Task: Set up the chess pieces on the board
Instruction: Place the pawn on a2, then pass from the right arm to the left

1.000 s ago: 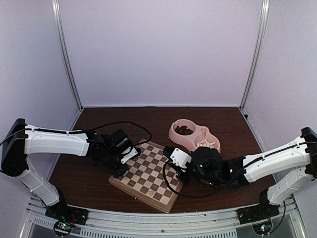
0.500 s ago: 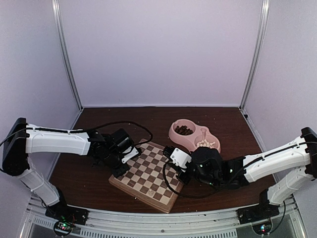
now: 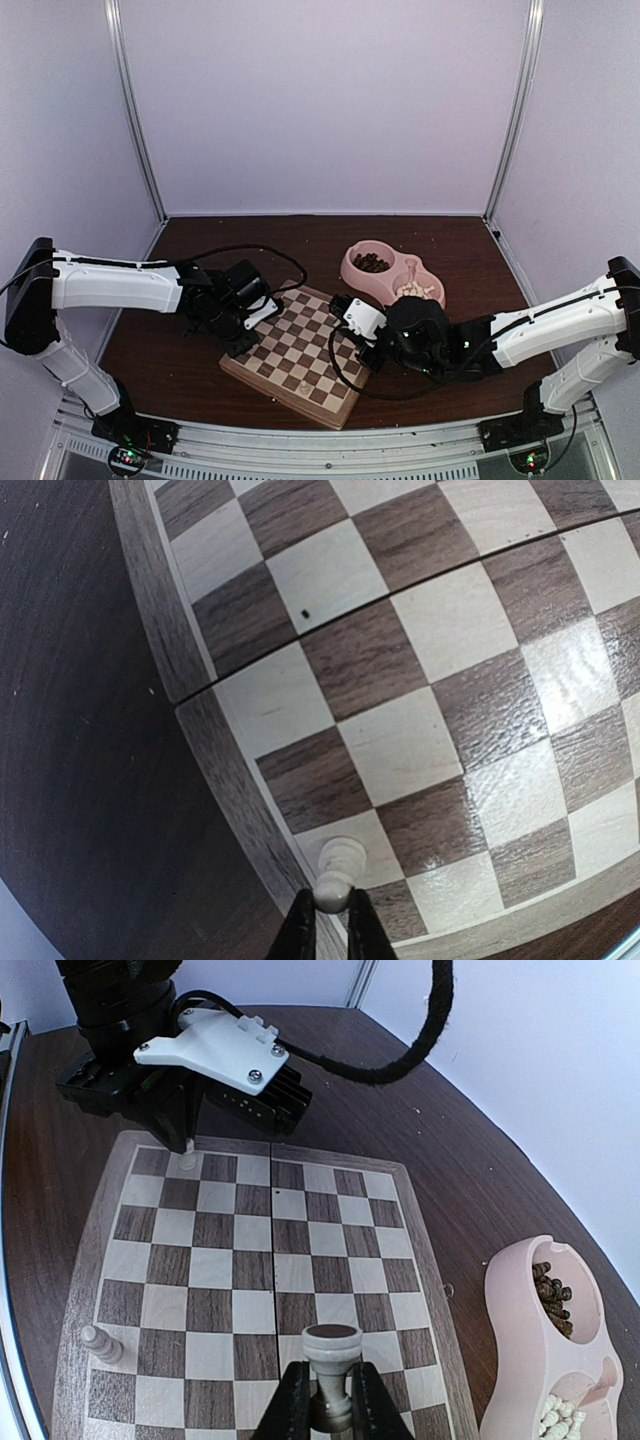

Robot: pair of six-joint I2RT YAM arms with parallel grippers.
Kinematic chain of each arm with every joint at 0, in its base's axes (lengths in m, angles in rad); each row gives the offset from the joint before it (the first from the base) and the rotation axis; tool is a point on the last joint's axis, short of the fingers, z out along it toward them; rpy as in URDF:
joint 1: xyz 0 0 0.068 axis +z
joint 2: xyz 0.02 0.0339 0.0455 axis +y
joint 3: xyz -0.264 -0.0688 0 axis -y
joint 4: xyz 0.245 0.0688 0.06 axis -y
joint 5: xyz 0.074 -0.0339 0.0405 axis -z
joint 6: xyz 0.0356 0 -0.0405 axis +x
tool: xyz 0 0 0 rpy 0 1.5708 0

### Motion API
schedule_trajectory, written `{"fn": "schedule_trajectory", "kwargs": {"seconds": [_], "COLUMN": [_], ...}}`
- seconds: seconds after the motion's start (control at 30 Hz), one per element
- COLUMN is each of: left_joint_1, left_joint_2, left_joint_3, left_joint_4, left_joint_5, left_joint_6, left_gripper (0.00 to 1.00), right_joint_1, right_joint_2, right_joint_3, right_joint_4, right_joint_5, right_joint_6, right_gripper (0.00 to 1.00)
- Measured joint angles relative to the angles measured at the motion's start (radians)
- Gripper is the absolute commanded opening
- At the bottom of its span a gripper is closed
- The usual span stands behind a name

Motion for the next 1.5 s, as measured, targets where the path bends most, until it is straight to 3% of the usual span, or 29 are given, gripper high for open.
{"fn": "schedule_trajectory", "kwargs": {"seconds": [0.33, 0.67, 1.5], "left_joint_1": [0.000, 0.000, -0.020], "left_joint_2": [0.000, -0.044, -0.575], "left_joint_3": [0.000, -0.002, -0.276], "left_joint_4": [-0.019, -0.011, 0.298], "left_joint_5": [0.001, 0.024, 0.125], "left_joint_6": [0.000, 0.001, 0.047], "left_gripper": [0.37, 0.43, 0.53], "right_joint_1": [0.000, 0.000, 0.000], "right_joint_2": [0.001, 0.002, 0.008], "right_joint_3": [0.000, 0.000, 0.000], "right_joint_4": [0.000, 0.000, -0.006], "right_joint_5": [0.000, 0.000, -0.050], "right_joint_6": [0.000, 0.000, -0.003], "right_gripper": [0.00, 0.00, 0.01]}}
